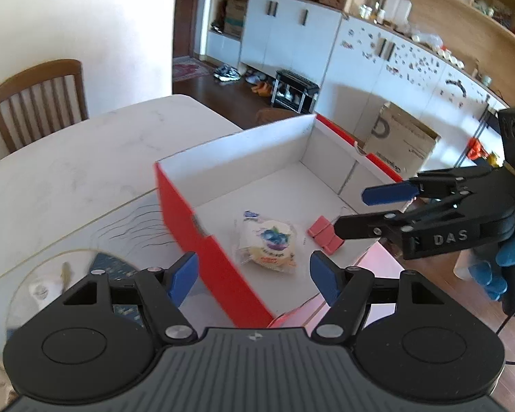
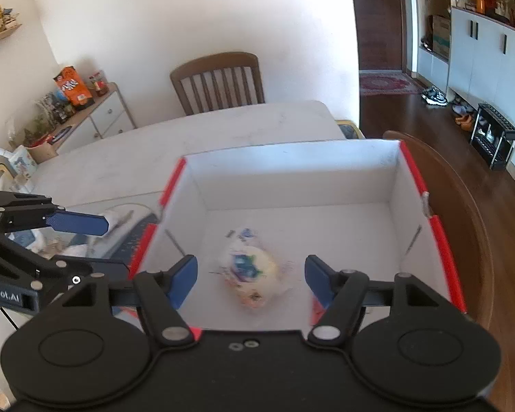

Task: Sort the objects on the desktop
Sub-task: 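Open left gripper releasing bread bag while right gripper releases clip in box, then move both grippers back over the table items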

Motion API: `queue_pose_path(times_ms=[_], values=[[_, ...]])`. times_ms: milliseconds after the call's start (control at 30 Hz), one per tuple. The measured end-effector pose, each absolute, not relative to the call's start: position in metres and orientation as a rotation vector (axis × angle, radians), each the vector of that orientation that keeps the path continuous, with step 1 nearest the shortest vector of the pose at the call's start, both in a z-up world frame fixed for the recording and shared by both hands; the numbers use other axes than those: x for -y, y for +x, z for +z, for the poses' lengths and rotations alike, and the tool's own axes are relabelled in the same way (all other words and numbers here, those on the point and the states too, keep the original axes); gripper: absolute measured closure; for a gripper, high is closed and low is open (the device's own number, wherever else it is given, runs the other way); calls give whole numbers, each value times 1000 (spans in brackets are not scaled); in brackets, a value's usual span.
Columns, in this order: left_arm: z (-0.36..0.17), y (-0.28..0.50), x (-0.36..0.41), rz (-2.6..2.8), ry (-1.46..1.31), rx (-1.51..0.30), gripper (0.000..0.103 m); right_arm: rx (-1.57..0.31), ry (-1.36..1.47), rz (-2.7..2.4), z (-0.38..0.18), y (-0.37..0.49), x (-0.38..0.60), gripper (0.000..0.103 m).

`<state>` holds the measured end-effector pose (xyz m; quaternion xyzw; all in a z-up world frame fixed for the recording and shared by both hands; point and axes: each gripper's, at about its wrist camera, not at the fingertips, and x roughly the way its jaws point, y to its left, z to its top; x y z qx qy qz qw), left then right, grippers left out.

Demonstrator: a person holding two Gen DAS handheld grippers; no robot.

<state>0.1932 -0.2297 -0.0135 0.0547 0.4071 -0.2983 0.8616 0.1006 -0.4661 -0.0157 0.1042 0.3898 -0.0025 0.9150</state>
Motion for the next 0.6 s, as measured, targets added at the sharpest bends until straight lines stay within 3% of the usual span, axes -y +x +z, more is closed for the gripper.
queue_pose_path(times_ms=[300,600], values=[[-11,170,174,-591,98,-821,24,-756,214,48,-3,99,421,17],[-21,156,112,-533,56,-804,16,-746,189,77,-3,104,371,14]])
